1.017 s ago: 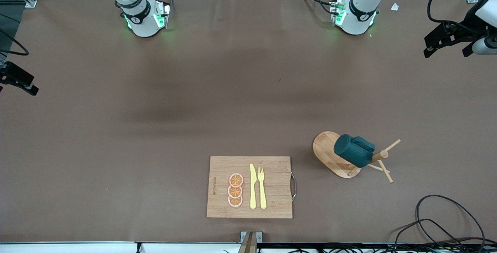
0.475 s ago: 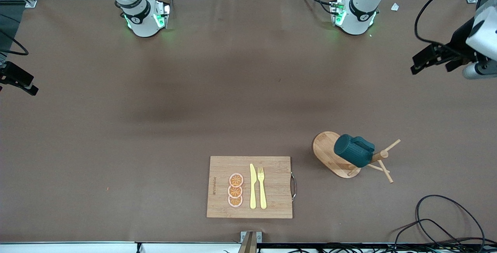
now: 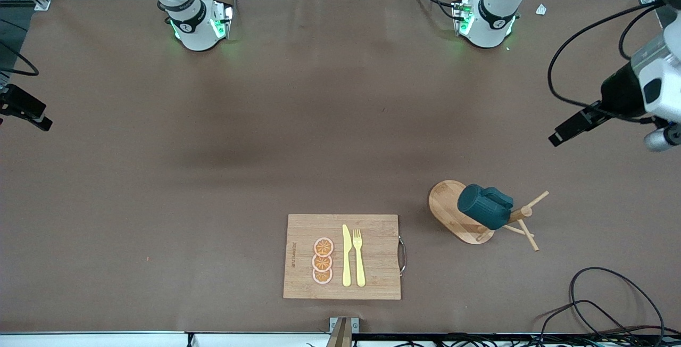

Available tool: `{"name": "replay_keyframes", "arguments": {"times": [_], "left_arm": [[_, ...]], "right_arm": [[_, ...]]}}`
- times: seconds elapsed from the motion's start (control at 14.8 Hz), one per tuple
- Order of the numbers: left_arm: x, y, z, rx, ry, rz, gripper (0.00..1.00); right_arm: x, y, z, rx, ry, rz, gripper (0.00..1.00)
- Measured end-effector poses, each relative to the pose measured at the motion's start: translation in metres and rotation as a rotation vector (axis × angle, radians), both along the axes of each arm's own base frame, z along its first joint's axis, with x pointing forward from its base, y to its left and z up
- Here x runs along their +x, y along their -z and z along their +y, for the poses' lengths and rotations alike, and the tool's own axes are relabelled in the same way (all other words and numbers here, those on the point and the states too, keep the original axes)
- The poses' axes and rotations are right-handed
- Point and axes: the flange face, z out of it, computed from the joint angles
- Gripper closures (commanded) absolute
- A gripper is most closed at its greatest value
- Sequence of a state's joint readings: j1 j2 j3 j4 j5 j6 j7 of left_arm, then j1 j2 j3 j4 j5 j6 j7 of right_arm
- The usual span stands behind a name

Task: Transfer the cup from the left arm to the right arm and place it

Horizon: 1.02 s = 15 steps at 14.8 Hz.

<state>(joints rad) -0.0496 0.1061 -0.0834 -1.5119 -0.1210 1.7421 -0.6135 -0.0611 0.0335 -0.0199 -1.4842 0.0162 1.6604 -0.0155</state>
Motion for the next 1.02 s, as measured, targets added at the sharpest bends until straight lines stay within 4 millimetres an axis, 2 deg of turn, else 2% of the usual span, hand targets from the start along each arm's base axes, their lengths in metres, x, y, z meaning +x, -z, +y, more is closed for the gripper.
{"name": "replay_keyframes", "arguments": {"times": [0.2, 0.68, 1.02], "left_arm": [[0.014, 0.018, -0.013, -0.011, -0.033, -0.010, 0.00], [0.029, 0.036, -0.023, -0.030, -0.084, -0.036, 0.00], [0.043, 0.059, -0.039, -0.051, -0.139, -0.050, 0.00]], "right_arm": [[0.000, 0.000, 0.000, 0.000, 0.000, 0.000, 0.00], [0.000, 0.000, 0.000, 0.000, 0.000, 0.000, 0.00], [0.000, 0.000, 0.000, 0.000, 0.000, 0.000, 0.00]]}}
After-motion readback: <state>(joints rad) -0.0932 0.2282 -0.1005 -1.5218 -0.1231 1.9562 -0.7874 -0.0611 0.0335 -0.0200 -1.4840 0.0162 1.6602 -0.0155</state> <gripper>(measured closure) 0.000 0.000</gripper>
